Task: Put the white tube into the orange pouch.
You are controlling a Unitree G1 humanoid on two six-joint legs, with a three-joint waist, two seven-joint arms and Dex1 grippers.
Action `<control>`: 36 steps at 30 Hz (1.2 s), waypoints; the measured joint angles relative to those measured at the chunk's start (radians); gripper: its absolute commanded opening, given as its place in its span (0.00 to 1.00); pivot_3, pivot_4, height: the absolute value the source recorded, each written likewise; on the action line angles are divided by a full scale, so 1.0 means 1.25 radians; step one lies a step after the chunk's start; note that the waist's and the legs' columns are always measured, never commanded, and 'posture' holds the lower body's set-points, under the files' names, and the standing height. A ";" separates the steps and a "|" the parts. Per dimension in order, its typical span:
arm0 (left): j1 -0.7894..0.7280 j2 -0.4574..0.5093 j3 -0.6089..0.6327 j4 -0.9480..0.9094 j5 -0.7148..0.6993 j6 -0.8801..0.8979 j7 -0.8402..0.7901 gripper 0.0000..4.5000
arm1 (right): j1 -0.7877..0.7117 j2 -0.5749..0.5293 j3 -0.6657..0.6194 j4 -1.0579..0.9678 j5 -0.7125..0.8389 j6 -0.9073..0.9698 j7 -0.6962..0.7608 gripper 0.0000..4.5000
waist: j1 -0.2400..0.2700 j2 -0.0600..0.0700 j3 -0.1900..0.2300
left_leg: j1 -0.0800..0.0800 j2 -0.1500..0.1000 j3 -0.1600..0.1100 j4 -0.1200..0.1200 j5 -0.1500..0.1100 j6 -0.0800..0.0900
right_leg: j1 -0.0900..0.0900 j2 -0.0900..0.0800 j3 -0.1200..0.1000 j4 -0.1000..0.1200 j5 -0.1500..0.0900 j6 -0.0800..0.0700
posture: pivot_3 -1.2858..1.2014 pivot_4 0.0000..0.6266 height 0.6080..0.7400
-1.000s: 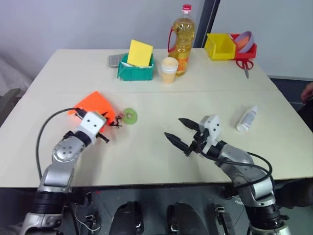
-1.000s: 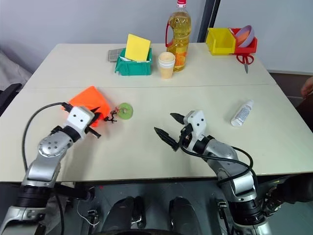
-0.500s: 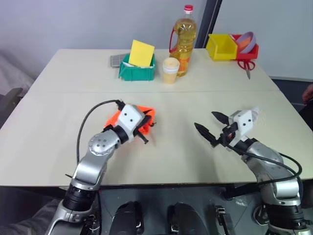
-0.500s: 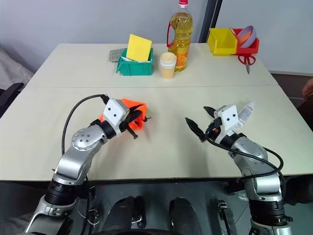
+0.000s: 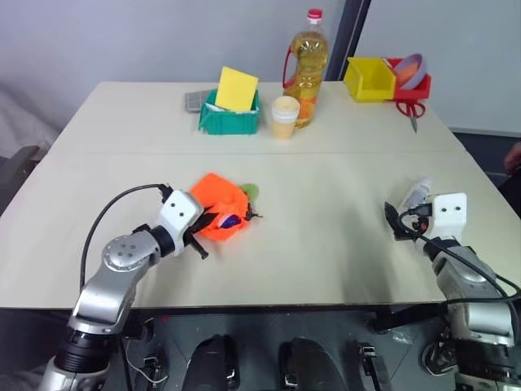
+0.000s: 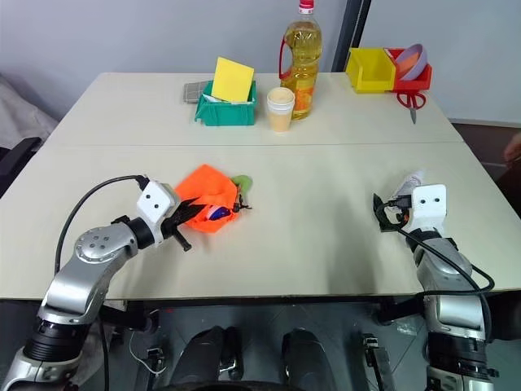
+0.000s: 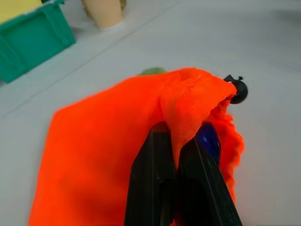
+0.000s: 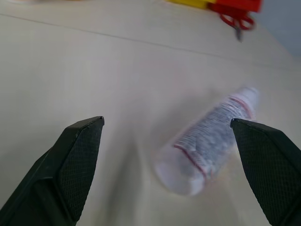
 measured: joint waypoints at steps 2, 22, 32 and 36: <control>-0.001 -0.017 -0.003 -0.004 -0.001 0.000 0.004 0.01 | -0.031 0.018 0.000 0.039 -0.011 0.013 -0.042 1.00 | 0.001 0.000 0.000 | 0.000 0.000 0.000 0.000 0.000 0.000 | 0.000 0.000 0.000 0.000 0.000 0.000 | 0.52 0.24 1.00; -0.001 -0.063 -0.028 -0.006 0.000 0.011 0.055 0.00 | -0.125 0.066 -0.032 0.213 -0.001 -0.007 -0.124 0.28 | -0.001 0.000 0.000 | 0.000 0.000 0.000 0.000 0.000 0.000 | 0.000 0.000 0.000 0.000 0.000 0.000 | 0.52 0.24 1.00; -0.013 -0.066 -0.025 -0.008 -0.014 0.012 0.054 0.00 | -0.066 0.039 0.052 0.088 0.011 -0.040 0.034 0.28 | -0.002 0.002 0.001 | 0.000 0.000 0.000 -0.001 0.000 0.000 | 0.000 0.001 0.000 0.000 0.000 0.000 | 0.52 0.24 1.00; -0.027 -0.070 -0.012 -0.005 -0.035 0.012 0.053 0.00 | -0.014 -0.032 0.171 -0.114 0.078 -0.024 0.245 0.28 | -0.001 0.002 0.000 | 0.000 0.001 0.000 -0.001 0.000 0.000 | 0.000 0.001 0.000 0.000 0.000 0.001 | 0.52 0.24 1.00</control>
